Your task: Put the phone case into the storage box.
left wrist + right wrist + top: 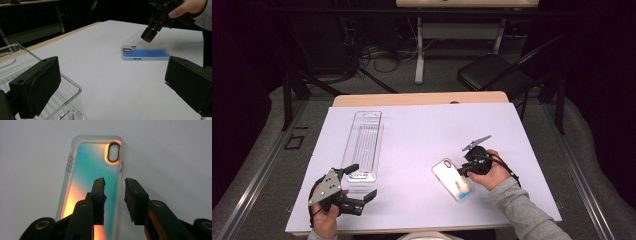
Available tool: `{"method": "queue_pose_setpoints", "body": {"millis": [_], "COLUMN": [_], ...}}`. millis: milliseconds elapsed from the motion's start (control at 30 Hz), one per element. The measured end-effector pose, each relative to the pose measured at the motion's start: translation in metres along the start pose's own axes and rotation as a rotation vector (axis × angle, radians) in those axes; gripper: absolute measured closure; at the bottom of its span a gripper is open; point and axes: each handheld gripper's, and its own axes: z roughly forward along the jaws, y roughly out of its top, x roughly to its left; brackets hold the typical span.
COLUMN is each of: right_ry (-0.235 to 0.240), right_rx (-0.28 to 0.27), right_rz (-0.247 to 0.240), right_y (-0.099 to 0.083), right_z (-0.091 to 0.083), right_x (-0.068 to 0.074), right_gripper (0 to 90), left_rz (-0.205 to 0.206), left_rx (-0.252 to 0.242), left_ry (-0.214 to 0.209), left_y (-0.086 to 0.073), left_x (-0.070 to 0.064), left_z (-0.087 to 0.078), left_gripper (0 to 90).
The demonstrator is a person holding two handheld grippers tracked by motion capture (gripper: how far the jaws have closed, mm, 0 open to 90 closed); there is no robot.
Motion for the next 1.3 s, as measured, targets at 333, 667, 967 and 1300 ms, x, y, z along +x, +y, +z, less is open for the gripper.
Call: {"method": "queue_pose_setpoints", "body": {"millis": [333, 667, 967, 1300], "right_ry": [-0.015, -0.022, -0.011, -0.009], "right_rx": [0.047, 0.181, 0.252, 0.262], "right_rz": [0.028, 0.018, 0.043, 0.058], "right_y": [0.007, 0.016, 0.023, 0.02], "right_z": [0.003, 0.005, 0.003, 0.013], "right_x": [0.002, 0.001, -0.003, 0.003], "right_gripper": [71.5, 68.8, 63.7, 70.6], "left_rz": [-0.001, -0.002, -0.002, -0.002], "left_rx": [0.002, 0.004, 0.004, 0.005], "left_ry": [-0.002, -0.007, -0.008, -0.007], "left_y": [0.0, 0.0, 0.0, 0.0], "left_x": [0.0, 0.0, 0.0, 0.0], "left_z": [0.0, 0.0, 0.0, 0.0], "left_gripper": [0.3, 0.3, 0.3, 0.3]}}
